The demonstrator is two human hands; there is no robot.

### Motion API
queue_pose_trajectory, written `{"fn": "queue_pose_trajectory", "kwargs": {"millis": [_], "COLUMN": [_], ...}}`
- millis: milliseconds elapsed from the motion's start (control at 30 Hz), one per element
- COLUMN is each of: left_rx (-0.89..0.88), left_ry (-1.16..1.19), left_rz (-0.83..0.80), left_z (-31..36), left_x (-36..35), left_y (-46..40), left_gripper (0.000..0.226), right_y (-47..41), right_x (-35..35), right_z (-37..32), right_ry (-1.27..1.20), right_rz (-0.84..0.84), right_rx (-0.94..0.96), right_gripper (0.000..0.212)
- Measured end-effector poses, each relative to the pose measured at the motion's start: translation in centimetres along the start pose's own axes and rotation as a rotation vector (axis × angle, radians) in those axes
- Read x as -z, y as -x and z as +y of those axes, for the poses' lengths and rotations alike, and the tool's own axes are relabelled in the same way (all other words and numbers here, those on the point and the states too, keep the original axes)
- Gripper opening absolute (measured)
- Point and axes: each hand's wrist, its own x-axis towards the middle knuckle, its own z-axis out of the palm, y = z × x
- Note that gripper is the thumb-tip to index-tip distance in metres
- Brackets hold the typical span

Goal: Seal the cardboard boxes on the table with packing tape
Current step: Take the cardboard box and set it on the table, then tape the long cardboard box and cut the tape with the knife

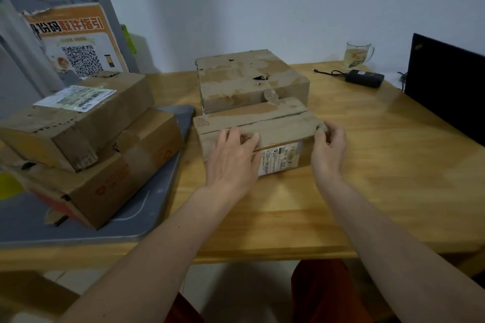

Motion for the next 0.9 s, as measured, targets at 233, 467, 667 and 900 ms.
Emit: {"fn": "queue_pose_trajectory", "kwargs": {"millis": [233, 467, 667, 900], "left_rx": [-0.059, -0.096, -0.108, -0.141], "left_ry": [-0.098, -0.099, -0.079, -0.011], "left_rz": [-0.060, -0.030, -0.028, -0.091], "left_z": [2.3, 1.4, 1.1, 0.4], "left_x": [-1.7, -2.0, -2.0, -1.7], "left_y": [-0.8, -0.8, -1.1, -1.6], "left_gripper": [0.058, 0.055, 0.054, 0.056], "right_y": [-1.6, -4.2, -5.2, -4.9], "right_x": [2.5, 4.7, 3.9, 2.0], "right_z": [-0.5, -1.3, -2.1, -2.9], "right_ry": [-0.137, -0.066, -0.007, 0.027], "right_rz": [-0.176, -0.523, -0.521, -0.346], "right_rx": [-0.071, -0.110, -0.176, -0.277], "right_gripper": [0.018, 0.014, 0.019, 0.023]}}
